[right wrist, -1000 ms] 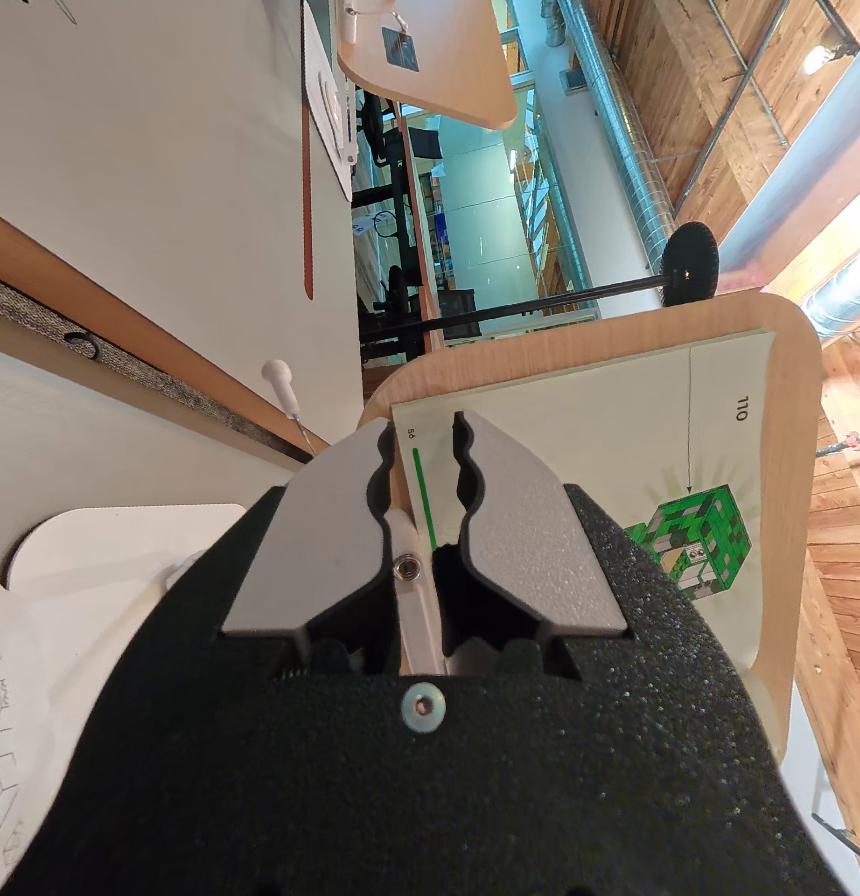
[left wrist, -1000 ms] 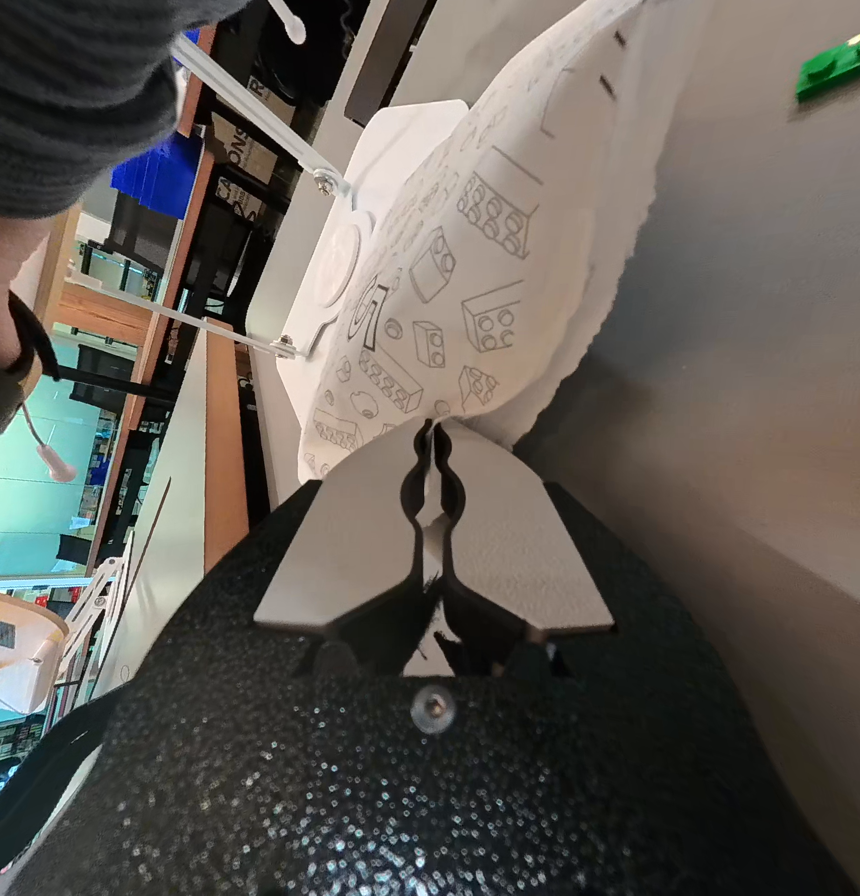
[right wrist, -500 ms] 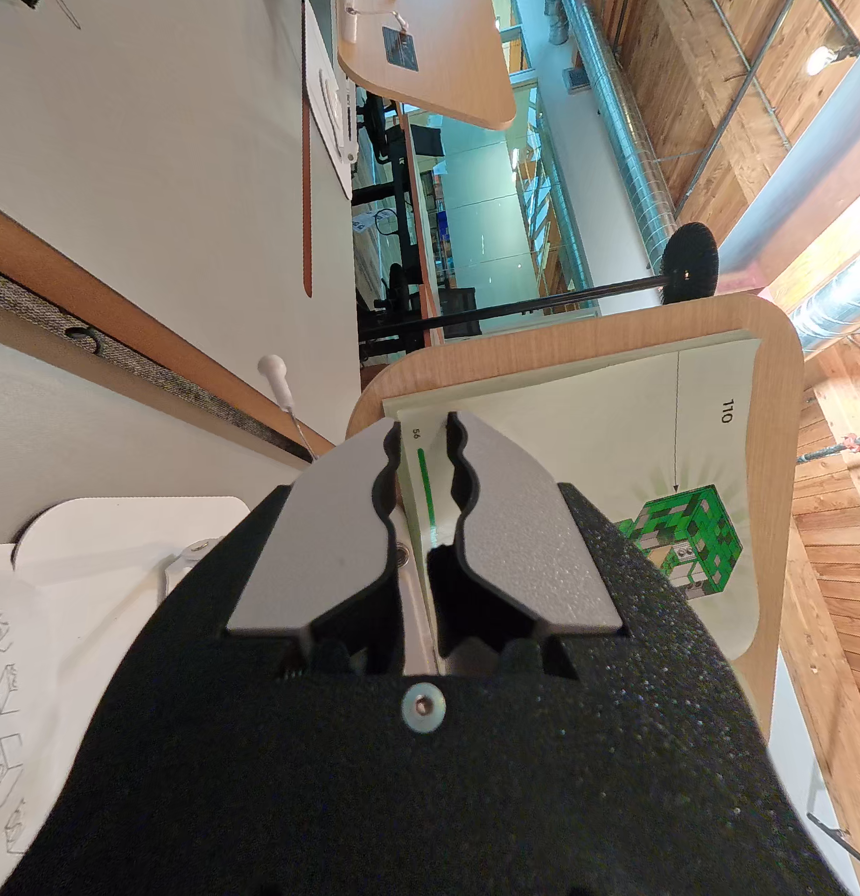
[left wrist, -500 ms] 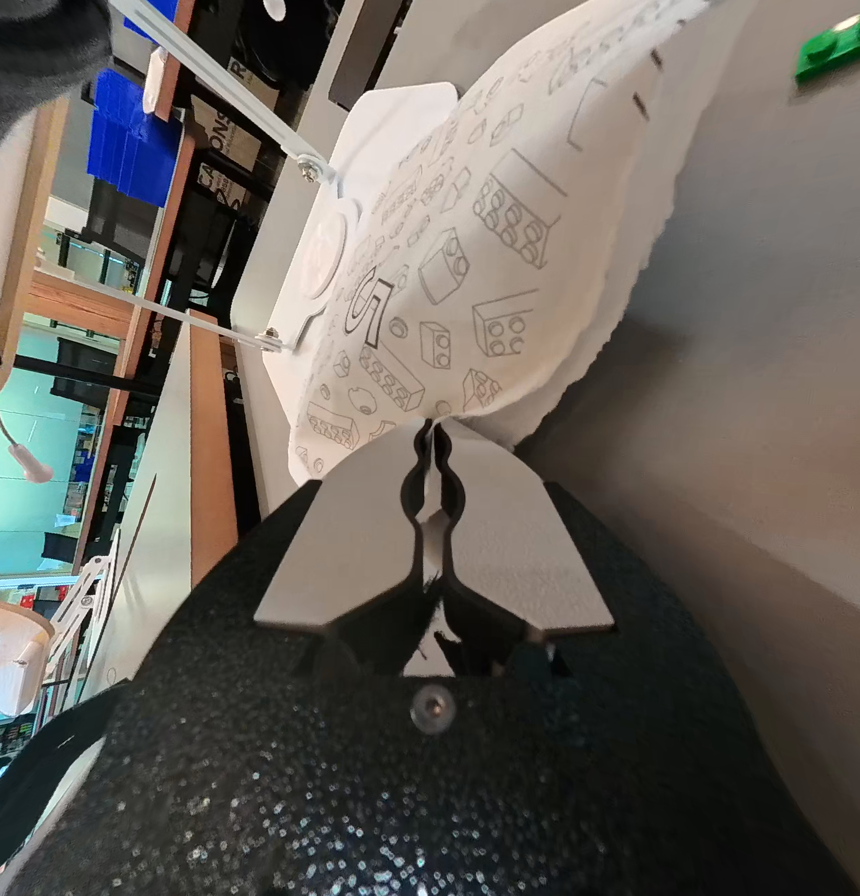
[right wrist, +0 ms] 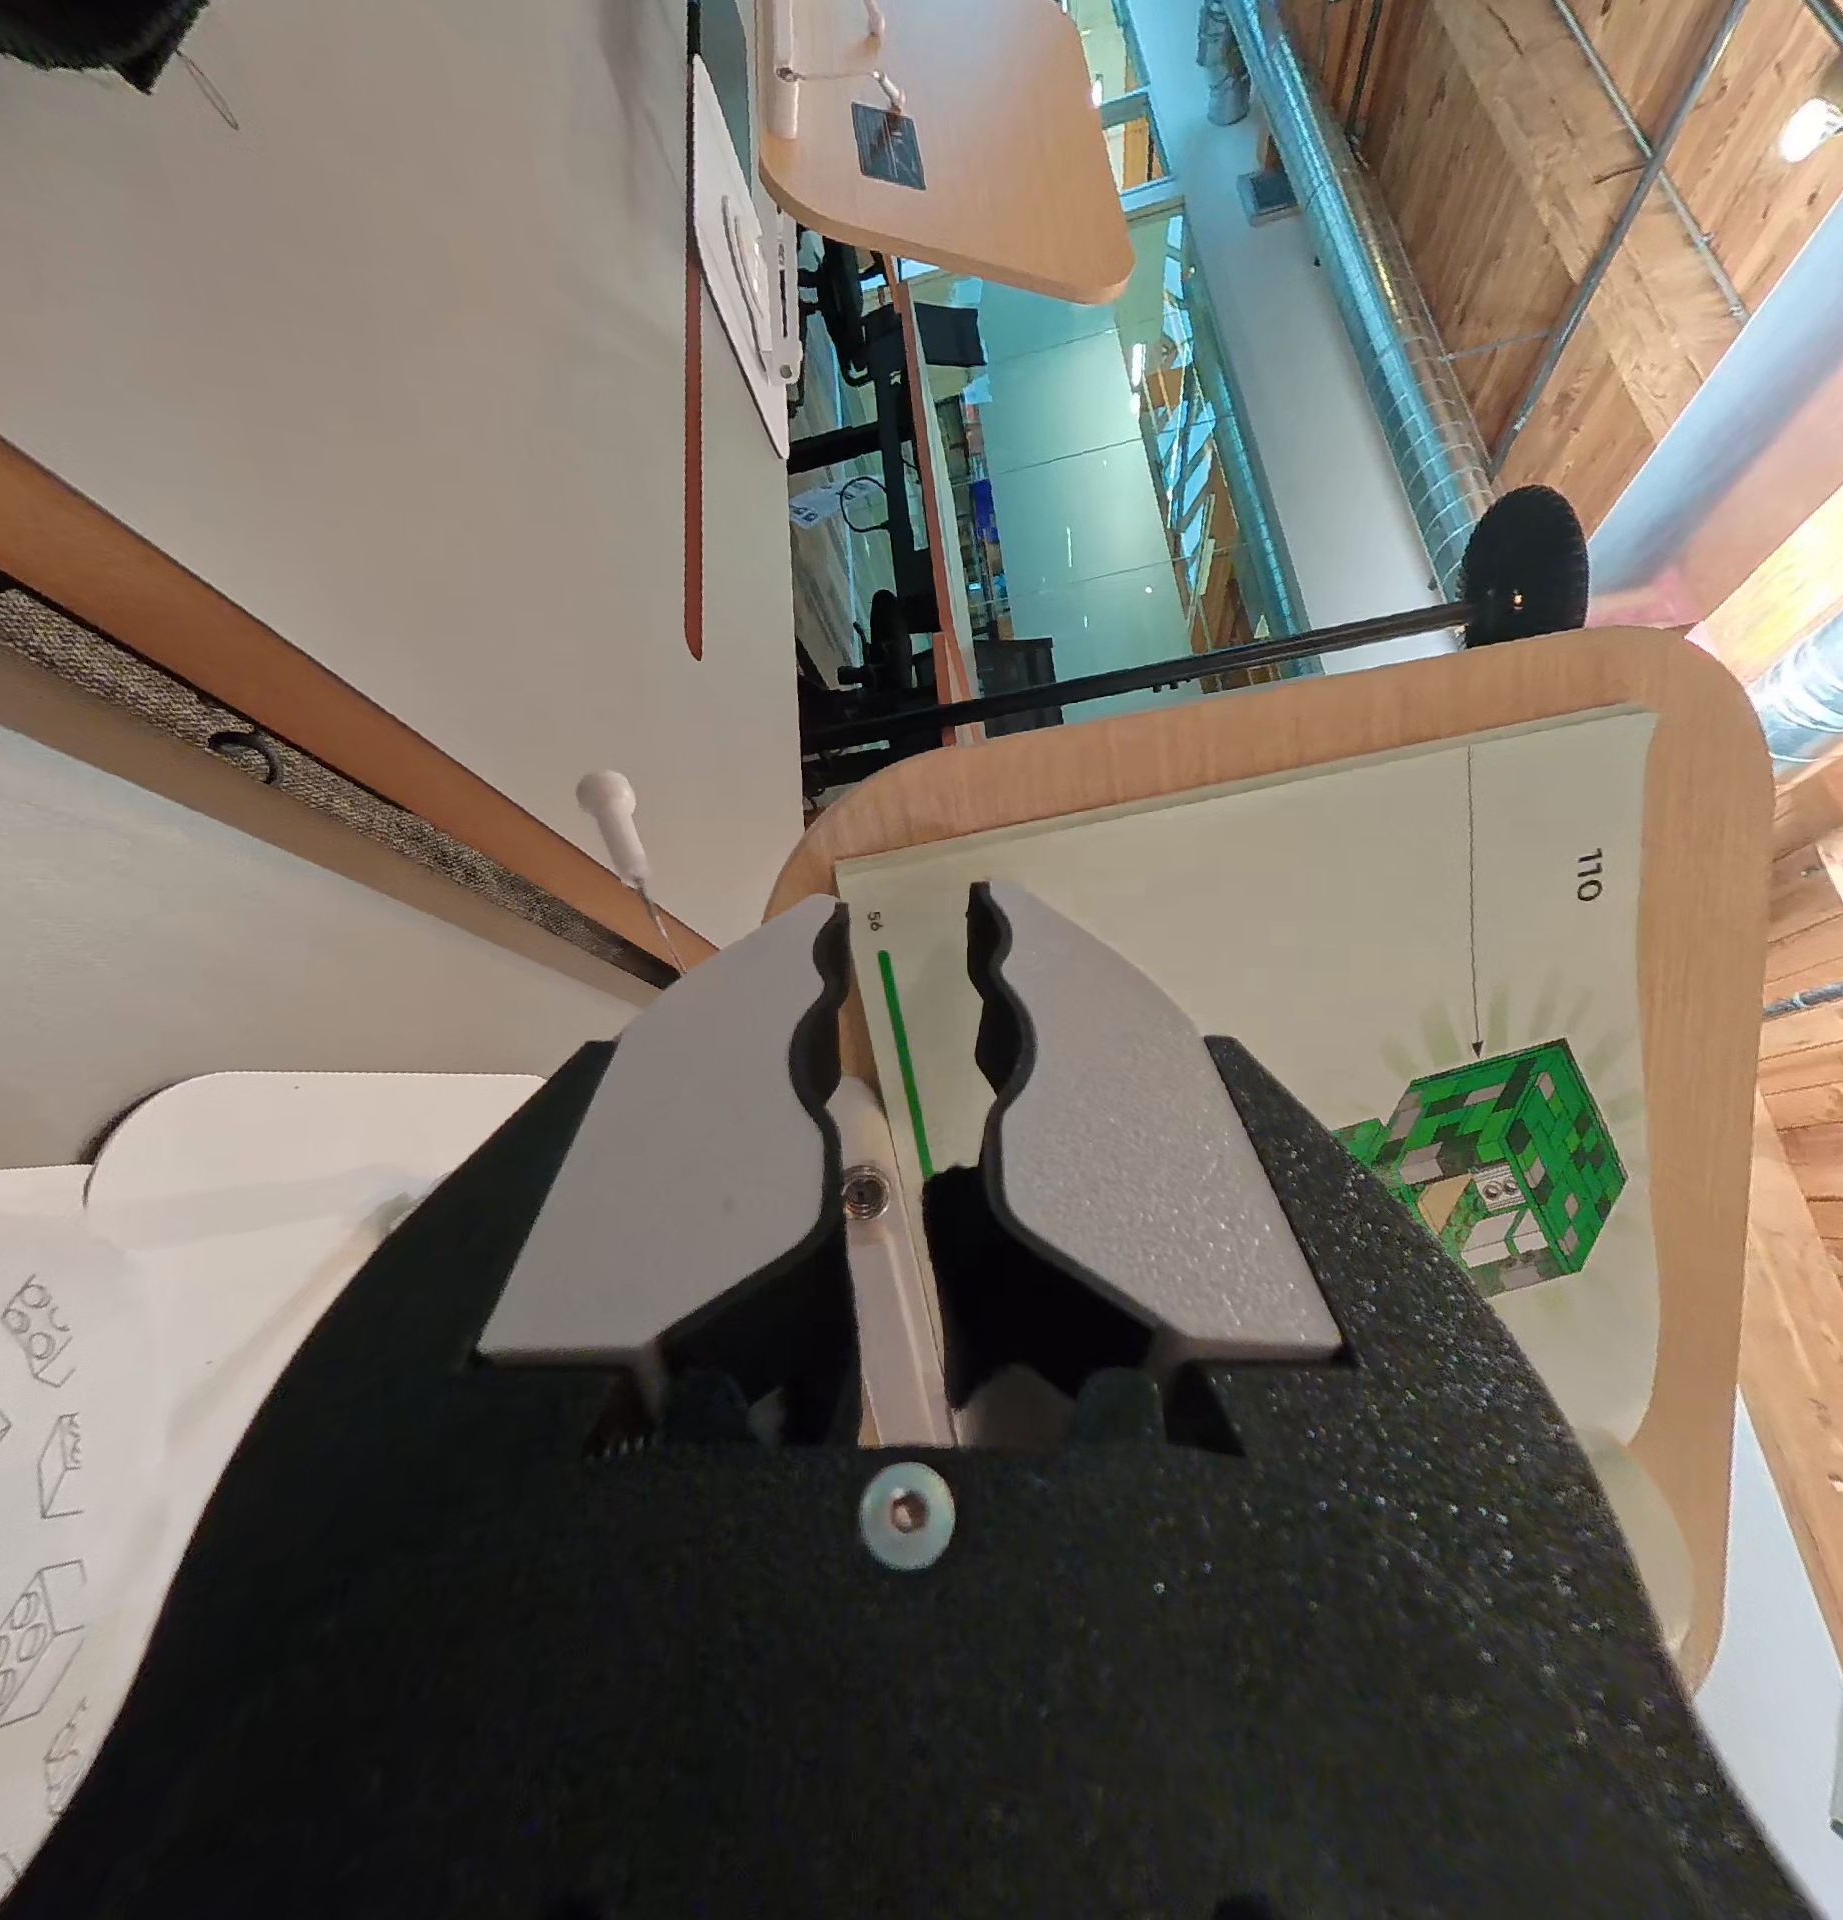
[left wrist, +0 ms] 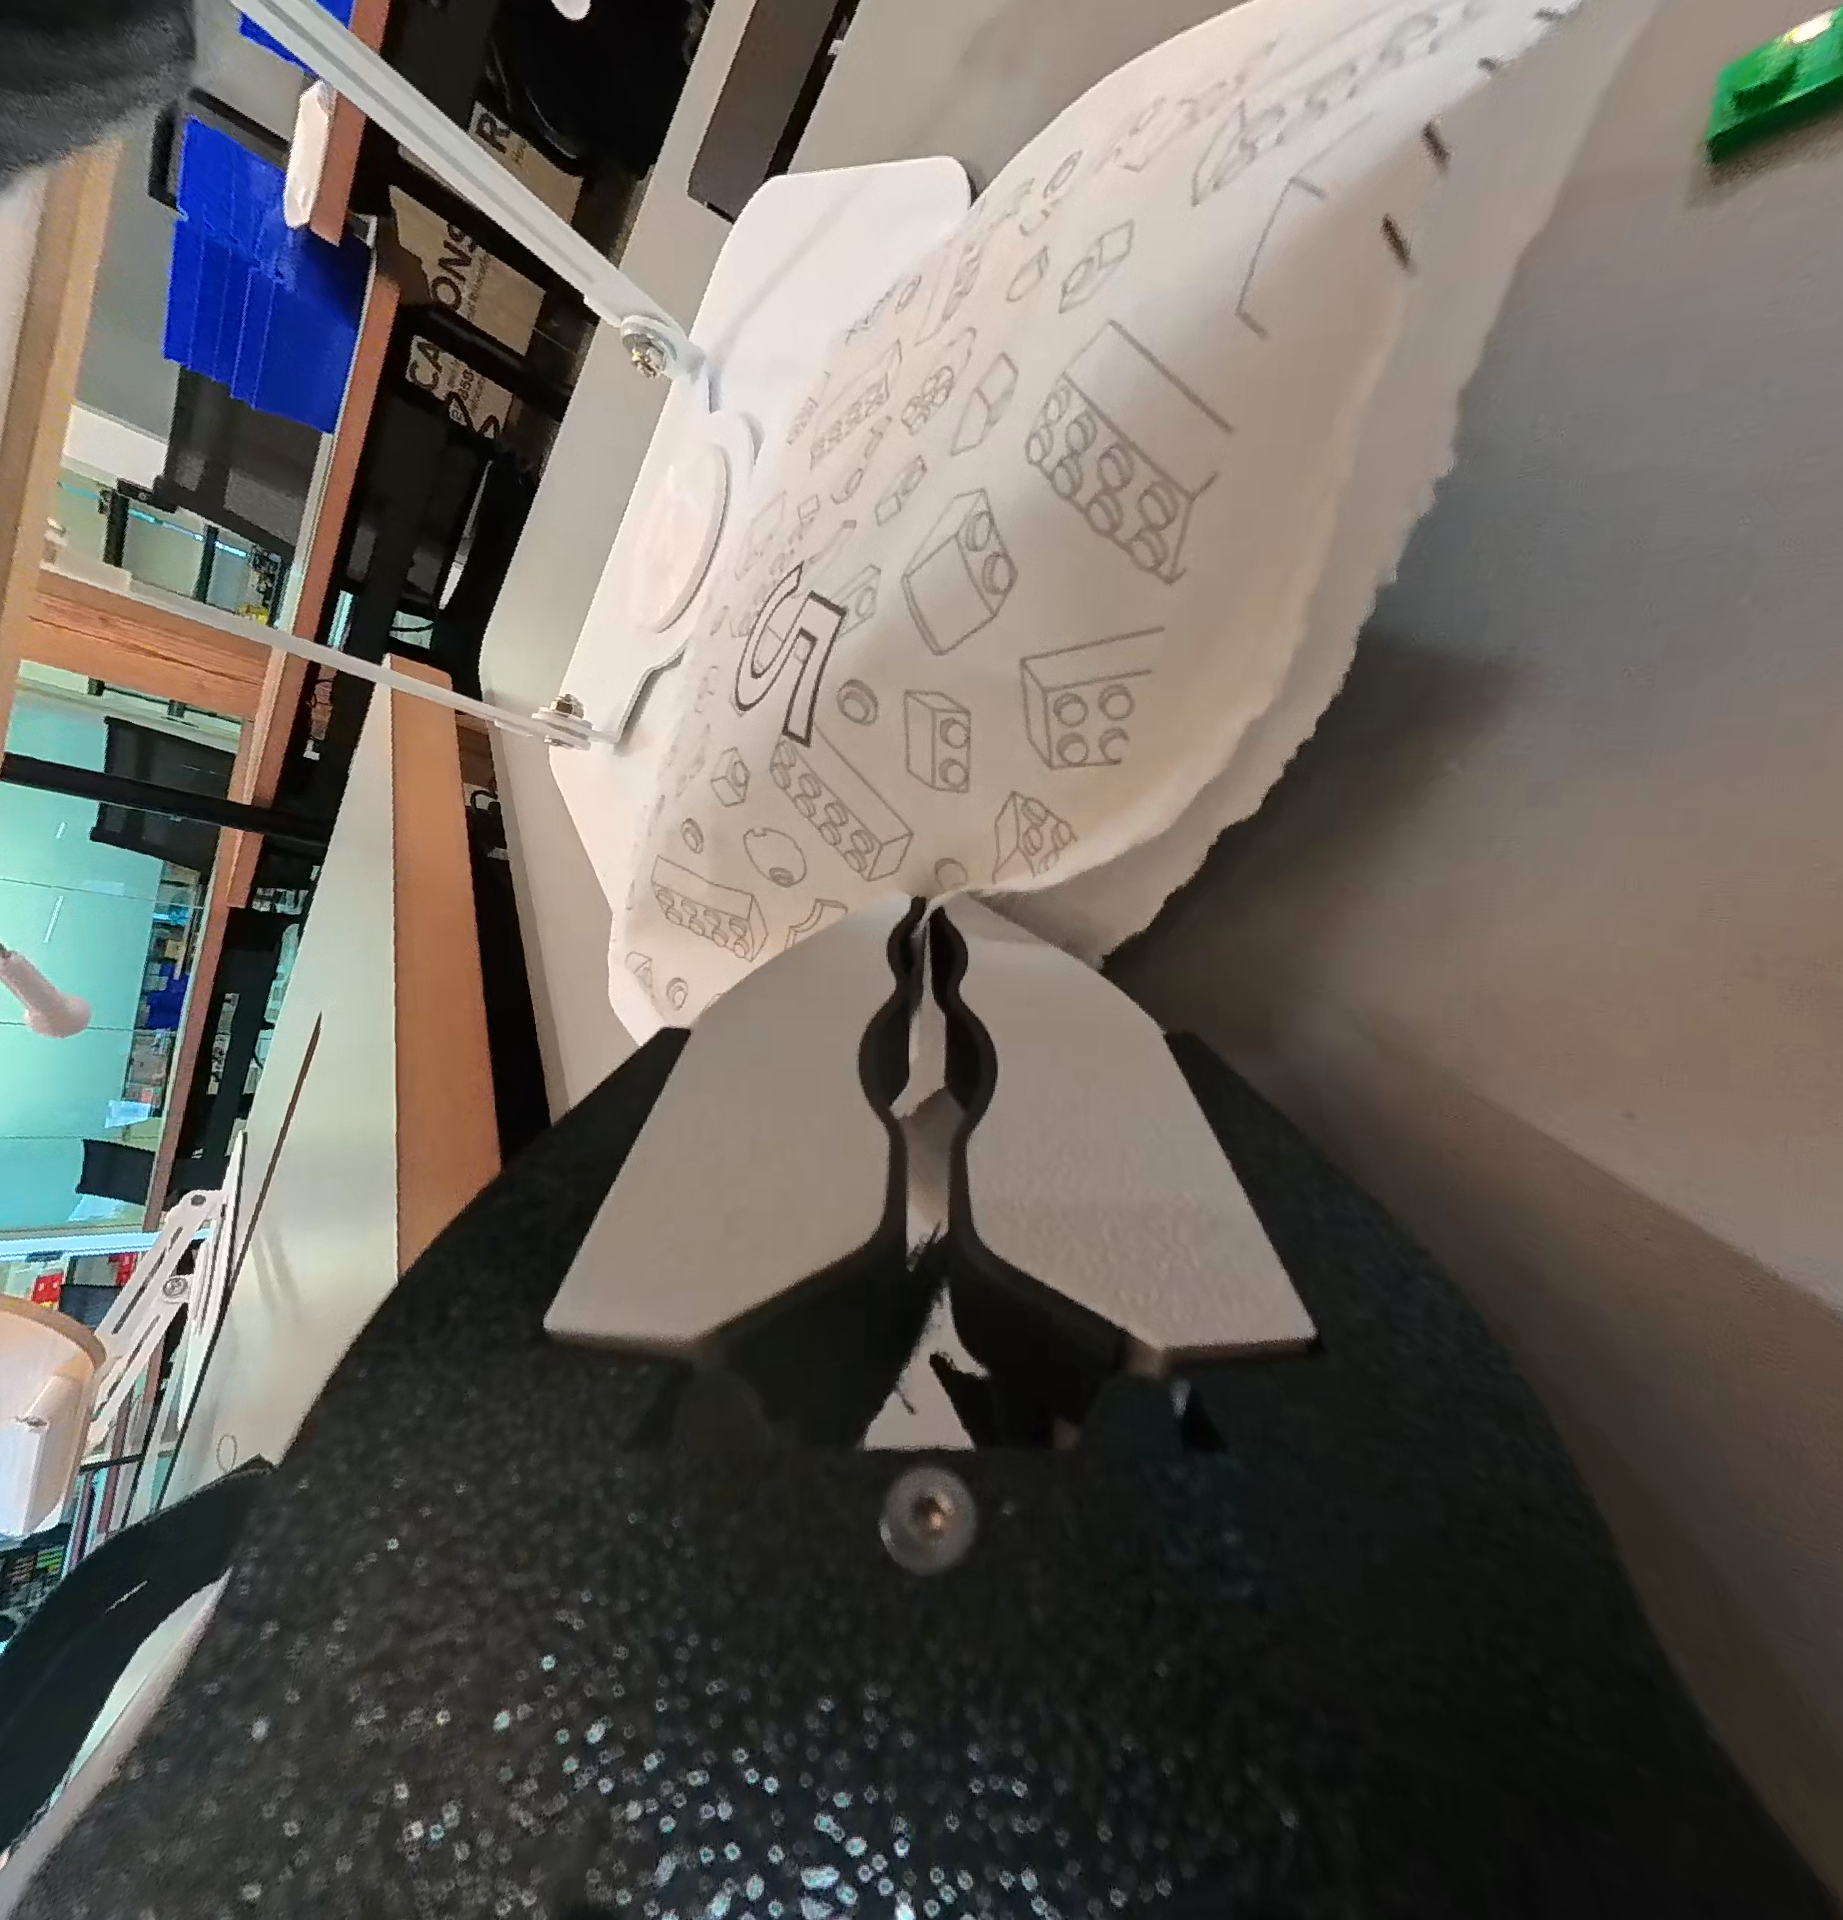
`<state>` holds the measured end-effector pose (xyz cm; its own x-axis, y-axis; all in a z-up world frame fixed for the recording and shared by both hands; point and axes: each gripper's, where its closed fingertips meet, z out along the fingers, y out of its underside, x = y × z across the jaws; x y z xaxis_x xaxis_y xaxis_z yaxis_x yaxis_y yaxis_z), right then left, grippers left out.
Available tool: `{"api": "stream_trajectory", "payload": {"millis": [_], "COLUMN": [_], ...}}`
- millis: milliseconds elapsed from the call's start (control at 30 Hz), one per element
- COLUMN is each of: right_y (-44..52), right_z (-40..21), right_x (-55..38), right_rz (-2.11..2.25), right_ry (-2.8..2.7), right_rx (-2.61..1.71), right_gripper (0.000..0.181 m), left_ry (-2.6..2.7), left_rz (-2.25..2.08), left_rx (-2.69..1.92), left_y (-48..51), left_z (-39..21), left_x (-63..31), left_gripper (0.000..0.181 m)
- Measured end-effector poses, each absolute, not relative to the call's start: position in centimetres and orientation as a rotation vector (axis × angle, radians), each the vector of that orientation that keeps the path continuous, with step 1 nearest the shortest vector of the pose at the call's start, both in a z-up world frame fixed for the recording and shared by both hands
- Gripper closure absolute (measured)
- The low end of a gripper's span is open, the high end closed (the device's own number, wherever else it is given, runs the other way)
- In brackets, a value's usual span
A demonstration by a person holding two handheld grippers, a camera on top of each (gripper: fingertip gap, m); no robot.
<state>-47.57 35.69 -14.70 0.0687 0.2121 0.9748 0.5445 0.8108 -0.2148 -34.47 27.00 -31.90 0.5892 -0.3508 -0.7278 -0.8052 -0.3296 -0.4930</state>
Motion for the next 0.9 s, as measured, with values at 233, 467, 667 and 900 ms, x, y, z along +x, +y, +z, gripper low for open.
{"api": "stream_trajectory", "payload": {"millis": [233, 467, 667, 900], "right_y": [37.1, 37.4, 36.2, 36.4], "right_z": [-14.5, -13.8, -14.5, -15.4], "right_x": [-47.6, -47.2, -47.1, -47.7], "right_rz": [-0.308, -0.357, -0.244, -0.375], "right_ry": [-1.493, -1.458, -1.533, -1.575], "right_rx": [-0.685, -0.683, -0.666, -0.602], "right_gripper": [0.16, 0.161, 0.159, 0.158], "left_ry": [0.928, 0.93, 0.934, 0.936], "left_rz": [0.635, 0.633, 0.631, 0.626], "left_rx": [-1.924, -1.93, -1.933, -1.942], "left_y": [27.0, 27.0, 27.0, 27.0], "left_z": [-32.0, -32.1, -32.2, -32.4], "left_x": [-34.5, -34.5, -34.4, -34.5], "left_gripper": [0.181, 0.181, 0.181, 0.181]}}
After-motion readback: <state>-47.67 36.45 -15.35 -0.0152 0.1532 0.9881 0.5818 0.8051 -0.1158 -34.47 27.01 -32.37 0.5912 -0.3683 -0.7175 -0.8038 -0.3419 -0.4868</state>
